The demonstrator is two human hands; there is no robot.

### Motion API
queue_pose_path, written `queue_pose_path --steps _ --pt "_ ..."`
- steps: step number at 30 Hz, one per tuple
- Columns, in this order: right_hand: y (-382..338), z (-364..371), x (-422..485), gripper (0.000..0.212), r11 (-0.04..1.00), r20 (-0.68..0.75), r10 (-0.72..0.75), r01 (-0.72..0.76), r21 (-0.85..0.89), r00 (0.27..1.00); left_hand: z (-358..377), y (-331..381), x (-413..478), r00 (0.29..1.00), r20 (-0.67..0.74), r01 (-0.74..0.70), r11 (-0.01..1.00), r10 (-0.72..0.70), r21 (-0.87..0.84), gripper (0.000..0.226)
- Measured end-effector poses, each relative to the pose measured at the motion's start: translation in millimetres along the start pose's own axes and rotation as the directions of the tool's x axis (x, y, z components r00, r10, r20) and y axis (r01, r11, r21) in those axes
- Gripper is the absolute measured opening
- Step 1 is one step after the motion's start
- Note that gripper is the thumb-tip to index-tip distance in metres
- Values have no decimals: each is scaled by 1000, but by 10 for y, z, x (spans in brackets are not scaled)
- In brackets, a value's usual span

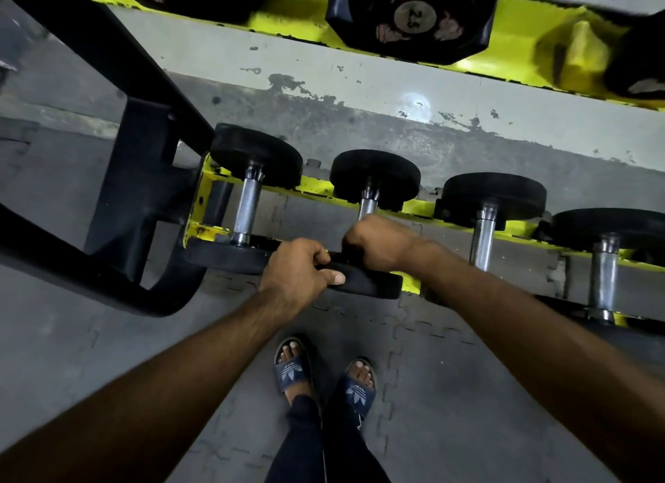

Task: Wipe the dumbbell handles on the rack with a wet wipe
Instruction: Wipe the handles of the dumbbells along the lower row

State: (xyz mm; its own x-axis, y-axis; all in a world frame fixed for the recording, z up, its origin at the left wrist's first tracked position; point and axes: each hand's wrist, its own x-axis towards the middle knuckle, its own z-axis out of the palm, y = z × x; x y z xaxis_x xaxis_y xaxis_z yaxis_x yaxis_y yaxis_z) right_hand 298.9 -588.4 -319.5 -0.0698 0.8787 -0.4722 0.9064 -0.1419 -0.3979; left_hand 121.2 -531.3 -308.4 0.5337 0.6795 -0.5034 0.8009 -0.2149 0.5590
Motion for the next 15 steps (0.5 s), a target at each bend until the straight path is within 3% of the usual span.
queue_pose_path --steps 2,4,8,12,15 --pt "111 145 -151 16 967 -127 106 -73 244 986 1 3 -3 1000 3 3 1000 -3 -8 31" --pt "160 307 -228 10 850 -199 291 -157 502 936 -4 12 -2 1000 6 6 1000 -6 -2 31" --pt "277 630 -165 16 533 -72 639 -374 759 766 4 6 -10 1000 4 10 1000 -10 -2 31" --pt "382 691 -25 26 158 158 662 -343 926 732 17 3 -25 1000 -7 15 1000 -15 -9 32" --pt "401 739 60 22 111 228 613 -368 923 756 23 9 -34 1000 -7 8 1000 -8 -9 29"
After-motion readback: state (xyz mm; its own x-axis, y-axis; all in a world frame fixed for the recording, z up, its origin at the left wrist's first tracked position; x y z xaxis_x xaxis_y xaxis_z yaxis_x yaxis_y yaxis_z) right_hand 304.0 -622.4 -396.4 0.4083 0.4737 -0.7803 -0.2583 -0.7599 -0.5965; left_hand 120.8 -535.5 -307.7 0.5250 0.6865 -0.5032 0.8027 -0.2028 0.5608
